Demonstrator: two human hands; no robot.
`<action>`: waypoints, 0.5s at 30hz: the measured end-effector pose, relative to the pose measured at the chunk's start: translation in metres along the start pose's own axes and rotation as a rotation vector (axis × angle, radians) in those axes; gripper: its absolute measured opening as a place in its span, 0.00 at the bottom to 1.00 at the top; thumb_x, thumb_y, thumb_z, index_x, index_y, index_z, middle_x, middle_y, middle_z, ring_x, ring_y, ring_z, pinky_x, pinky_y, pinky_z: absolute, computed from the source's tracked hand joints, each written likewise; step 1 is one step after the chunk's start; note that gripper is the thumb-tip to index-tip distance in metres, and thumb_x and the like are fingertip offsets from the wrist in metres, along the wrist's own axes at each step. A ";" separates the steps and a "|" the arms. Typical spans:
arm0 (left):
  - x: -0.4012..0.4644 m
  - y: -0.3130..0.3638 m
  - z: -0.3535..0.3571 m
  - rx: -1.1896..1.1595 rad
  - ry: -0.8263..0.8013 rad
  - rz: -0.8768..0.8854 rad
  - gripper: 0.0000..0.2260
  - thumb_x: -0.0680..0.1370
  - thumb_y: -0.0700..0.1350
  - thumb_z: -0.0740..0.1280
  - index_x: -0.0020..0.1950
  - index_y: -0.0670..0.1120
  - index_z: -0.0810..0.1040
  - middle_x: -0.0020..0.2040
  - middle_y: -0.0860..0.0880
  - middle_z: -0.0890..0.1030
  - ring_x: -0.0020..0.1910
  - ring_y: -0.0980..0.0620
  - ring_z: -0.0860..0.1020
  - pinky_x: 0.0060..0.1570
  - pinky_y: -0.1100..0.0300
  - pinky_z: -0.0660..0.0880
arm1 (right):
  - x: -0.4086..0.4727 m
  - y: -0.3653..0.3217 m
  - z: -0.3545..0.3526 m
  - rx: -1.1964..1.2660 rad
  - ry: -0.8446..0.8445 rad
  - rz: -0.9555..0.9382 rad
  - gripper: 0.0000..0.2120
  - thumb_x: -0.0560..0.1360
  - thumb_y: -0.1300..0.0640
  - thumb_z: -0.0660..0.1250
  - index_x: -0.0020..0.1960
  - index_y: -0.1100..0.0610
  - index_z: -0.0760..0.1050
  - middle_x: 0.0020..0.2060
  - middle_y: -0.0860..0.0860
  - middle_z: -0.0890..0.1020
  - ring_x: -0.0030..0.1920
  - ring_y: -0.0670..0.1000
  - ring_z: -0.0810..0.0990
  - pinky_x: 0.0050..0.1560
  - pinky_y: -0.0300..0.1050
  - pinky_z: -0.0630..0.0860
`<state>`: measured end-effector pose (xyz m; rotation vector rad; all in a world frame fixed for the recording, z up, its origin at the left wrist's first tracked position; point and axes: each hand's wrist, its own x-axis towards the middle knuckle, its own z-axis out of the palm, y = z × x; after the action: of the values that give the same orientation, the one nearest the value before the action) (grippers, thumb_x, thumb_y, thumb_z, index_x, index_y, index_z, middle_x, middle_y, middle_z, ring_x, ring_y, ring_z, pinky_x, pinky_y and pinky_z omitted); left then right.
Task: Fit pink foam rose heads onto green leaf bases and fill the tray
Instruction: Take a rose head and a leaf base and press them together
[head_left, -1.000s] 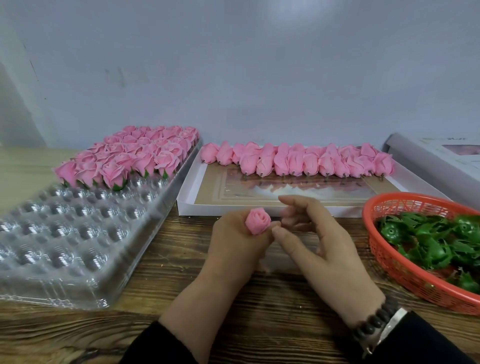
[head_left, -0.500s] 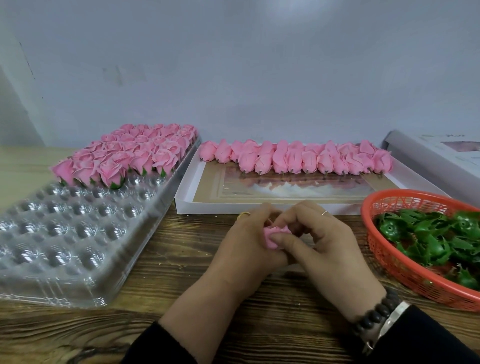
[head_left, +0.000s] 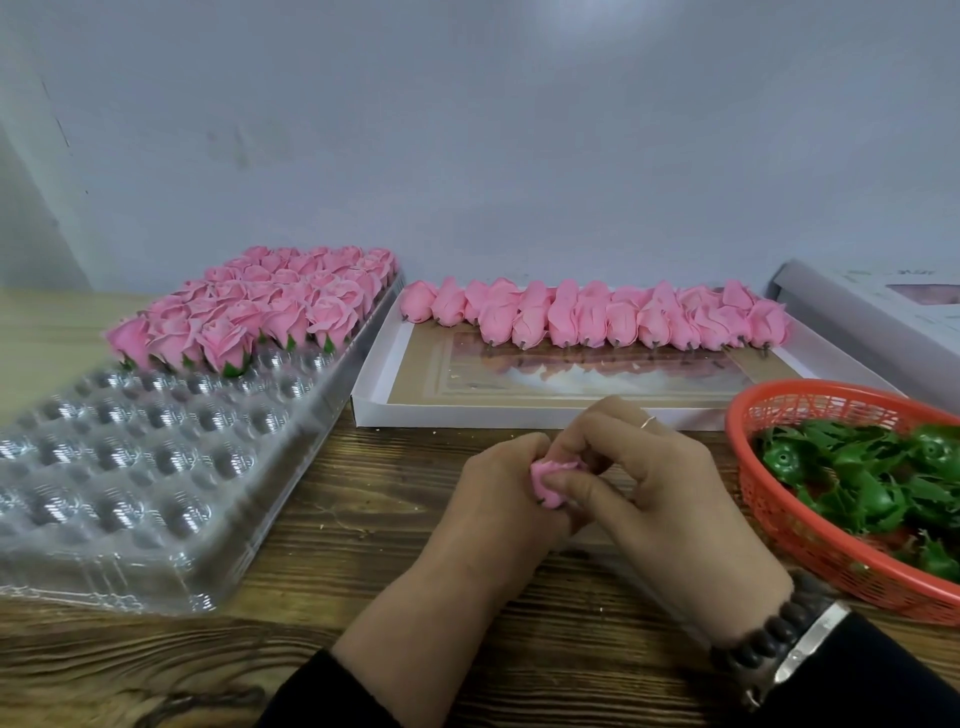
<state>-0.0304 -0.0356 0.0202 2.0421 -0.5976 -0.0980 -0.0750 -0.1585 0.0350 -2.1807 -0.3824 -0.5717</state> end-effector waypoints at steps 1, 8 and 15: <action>0.000 0.000 0.000 -0.004 0.018 -0.002 0.07 0.70 0.42 0.71 0.45 0.48 0.76 0.40 0.53 0.80 0.40 0.59 0.77 0.35 0.72 0.72 | 0.000 -0.001 0.000 -0.024 -0.011 -0.025 0.06 0.70 0.61 0.72 0.38 0.54 0.77 0.37 0.45 0.76 0.42 0.45 0.76 0.43 0.33 0.71; 0.000 0.006 -0.002 -0.114 -0.040 -0.013 0.10 0.71 0.37 0.70 0.36 0.50 0.74 0.34 0.54 0.77 0.33 0.63 0.75 0.31 0.74 0.69 | 0.002 -0.003 0.001 -0.103 -0.049 -0.149 0.04 0.72 0.57 0.67 0.40 0.57 0.77 0.39 0.46 0.75 0.41 0.44 0.75 0.42 0.34 0.71; -0.002 0.008 -0.006 -0.157 -0.100 0.016 0.15 0.72 0.34 0.67 0.30 0.52 0.73 0.22 0.58 0.75 0.24 0.64 0.73 0.26 0.74 0.67 | 0.000 0.000 0.003 -0.037 -0.002 -0.122 0.05 0.73 0.51 0.66 0.48 0.48 0.77 0.42 0.42 0.76 0.45 0.43 0.76 0.46 0.35 0.72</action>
<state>-0.0337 -0.0328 0.0300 1.8878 -0.6478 -0.2311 -0.0745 -0.1557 0.0331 -2.2047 -0.5119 -0.6481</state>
